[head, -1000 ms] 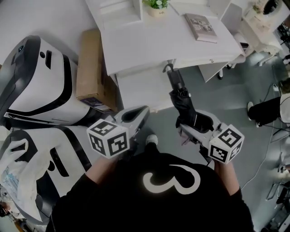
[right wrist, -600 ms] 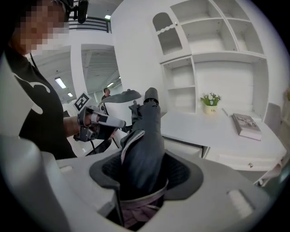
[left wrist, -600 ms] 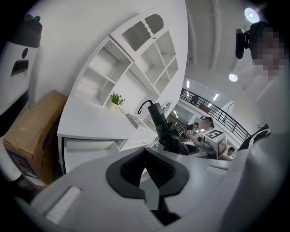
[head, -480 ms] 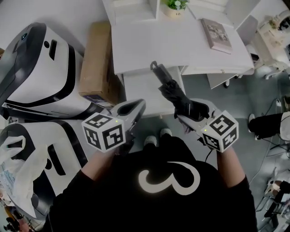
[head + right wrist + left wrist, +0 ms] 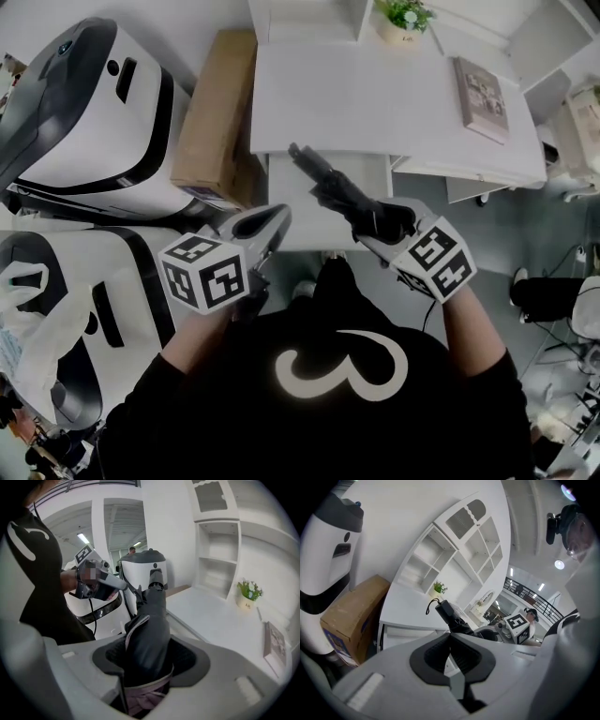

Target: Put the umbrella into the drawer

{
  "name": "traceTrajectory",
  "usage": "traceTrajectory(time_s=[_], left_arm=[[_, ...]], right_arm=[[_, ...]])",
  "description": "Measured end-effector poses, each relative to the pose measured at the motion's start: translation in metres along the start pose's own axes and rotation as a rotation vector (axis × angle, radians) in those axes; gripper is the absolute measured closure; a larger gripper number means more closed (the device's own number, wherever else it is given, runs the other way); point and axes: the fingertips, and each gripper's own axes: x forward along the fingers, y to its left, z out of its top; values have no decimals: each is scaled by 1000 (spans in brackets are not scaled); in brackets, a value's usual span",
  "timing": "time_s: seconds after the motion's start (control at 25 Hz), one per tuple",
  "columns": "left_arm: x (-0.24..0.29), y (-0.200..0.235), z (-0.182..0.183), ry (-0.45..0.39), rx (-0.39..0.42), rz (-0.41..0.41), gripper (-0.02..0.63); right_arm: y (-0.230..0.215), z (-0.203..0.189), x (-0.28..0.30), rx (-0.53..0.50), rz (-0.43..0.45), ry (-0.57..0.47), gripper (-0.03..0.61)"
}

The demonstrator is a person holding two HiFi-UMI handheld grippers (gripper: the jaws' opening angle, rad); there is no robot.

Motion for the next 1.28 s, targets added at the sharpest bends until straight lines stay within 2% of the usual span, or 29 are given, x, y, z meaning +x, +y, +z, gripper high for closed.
traceTrajectory(time_s=[0.4, 0.64, 1.04, 1.28], left_arm=[[9, 36, 15, -44, -82, 132, 604], [9, 52, 15, -55, -106, 187, 604], [8, 85, 12, -60, -163, 262, 604], [8, 104, 10, -58, -200, 302, 604]], right_arm=[[-36, -25, 62, -134, 130, 193, 344], [-47, -45, 104, -161, 194, 289, 344], [-67, -86, 167, -209, 239, 466, 344], [-73, -105, 203, -229, 255, 522, 344]])
